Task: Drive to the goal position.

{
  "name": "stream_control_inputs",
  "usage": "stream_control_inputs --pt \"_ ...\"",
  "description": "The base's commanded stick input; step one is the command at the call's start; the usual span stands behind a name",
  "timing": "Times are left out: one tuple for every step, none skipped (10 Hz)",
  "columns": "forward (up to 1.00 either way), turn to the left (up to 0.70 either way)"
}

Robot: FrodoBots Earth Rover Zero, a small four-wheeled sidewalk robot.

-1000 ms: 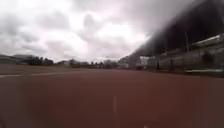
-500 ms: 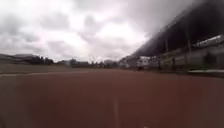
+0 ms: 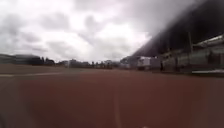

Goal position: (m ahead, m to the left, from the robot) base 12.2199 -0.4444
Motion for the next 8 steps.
stream_control_inputs --pt "0.70 0.00" --pt "0.70 0.00" --pt "0.70 0.00" --pt "0.70 0.00" --pt "0.70 0.00" --pt "0.70 0.00" --pt "0.70 0.00" --pt "0.70 0.00"
